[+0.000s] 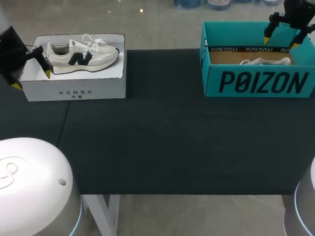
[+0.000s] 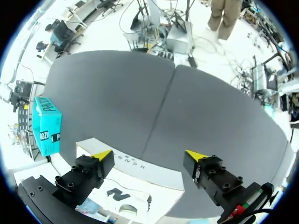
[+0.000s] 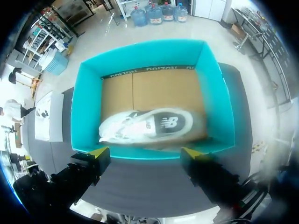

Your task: Take the shoe out of the shoebox, open the shoe tongue, remove and reinsert the insole, then place the shoe into the shoebox

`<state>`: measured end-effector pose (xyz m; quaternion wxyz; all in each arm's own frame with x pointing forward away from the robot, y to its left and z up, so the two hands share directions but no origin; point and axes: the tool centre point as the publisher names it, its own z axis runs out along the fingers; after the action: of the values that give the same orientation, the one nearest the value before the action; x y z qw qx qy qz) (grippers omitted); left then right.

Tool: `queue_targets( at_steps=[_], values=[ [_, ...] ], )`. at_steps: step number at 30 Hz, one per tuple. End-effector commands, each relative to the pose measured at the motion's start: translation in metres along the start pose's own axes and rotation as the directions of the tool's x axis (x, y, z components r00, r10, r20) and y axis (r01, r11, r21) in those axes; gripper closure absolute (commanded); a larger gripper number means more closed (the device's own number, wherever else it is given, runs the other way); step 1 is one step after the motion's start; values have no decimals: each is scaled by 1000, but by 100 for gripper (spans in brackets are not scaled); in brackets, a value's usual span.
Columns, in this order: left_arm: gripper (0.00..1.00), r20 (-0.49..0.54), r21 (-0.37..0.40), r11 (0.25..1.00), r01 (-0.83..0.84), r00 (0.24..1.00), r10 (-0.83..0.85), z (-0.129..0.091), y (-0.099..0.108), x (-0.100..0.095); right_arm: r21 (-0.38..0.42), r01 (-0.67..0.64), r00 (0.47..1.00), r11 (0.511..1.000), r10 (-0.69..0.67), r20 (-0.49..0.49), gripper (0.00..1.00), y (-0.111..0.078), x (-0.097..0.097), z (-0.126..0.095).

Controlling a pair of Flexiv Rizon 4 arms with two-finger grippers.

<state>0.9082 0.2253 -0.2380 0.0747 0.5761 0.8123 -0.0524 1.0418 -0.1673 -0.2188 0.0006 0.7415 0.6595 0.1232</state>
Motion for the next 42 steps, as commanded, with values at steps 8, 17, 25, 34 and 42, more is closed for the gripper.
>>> queue_targets(
  at_steps=[8, 17, 25, 34, 42],
  values=[
    [0, -140, -97, 990, -98, 987, 84, -1, 122, 42, 1, 0, 1000, 1000, 0, 1, 0, 0, 0, 0],
    [0, -172, -76, 991, -109, 981, 94, 9, 203, 57, 1, 0, 1000, 1000, 0, 1, 0, 0, 0, 0],
    [0, -188, -39, 991, -128, 975, 119, 21, 256, 44, 1, 0, 1000, 1000, 0, 1, 0, 0, 0, 0],
    [0, -199, -23, 984, -177, 965, 169, 33, 283, 10, 1, 0, 1000, 1000, 0, 1, 0, 0, 0, 0],
    [0, -193, 7, 985, -174, 966, 172, 53, 300, 0, 1, 0, 1000, 1000, 0, 1, 0, 0, 0, 0]
  ],
)
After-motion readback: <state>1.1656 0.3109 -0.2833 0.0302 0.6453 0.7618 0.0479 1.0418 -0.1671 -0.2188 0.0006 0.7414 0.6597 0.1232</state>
